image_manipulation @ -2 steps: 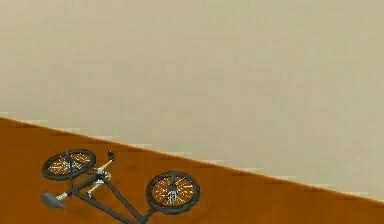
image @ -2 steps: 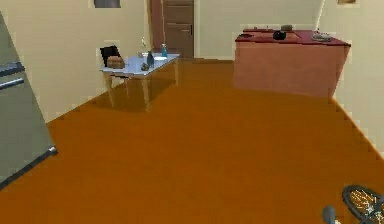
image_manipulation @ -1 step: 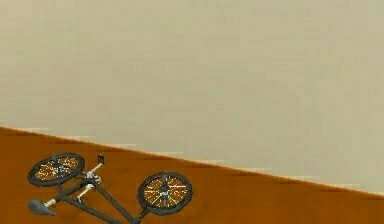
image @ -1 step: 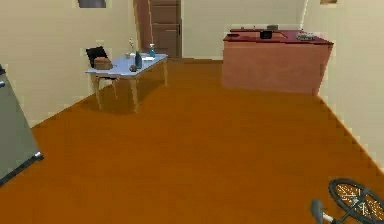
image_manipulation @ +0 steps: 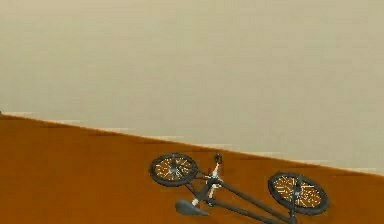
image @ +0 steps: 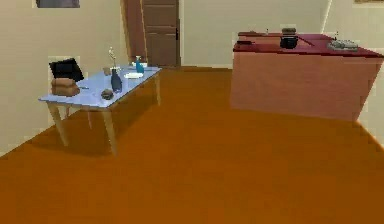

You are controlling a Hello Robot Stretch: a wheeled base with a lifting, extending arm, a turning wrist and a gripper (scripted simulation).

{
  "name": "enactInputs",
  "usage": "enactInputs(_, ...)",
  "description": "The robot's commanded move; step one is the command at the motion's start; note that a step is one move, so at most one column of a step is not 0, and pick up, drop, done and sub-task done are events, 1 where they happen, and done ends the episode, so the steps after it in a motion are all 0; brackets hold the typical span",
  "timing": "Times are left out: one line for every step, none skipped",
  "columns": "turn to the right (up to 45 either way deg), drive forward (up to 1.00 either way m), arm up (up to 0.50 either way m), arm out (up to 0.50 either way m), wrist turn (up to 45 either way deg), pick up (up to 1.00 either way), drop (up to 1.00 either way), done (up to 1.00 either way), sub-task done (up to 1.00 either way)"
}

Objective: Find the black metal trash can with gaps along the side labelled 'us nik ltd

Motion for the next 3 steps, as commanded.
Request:
enactInputs(0.0,1.00,0.00,0.00,0.0,0.00,0.00,0.00,0.00)
enactInputs(0.0,1.00,0.00,0.00,0.0,0.00,0.00,0.00,0.00)
enactInputs(3.0,0.00,0.00,0.00,0.0,0.00,0.00,0.00,0.00)
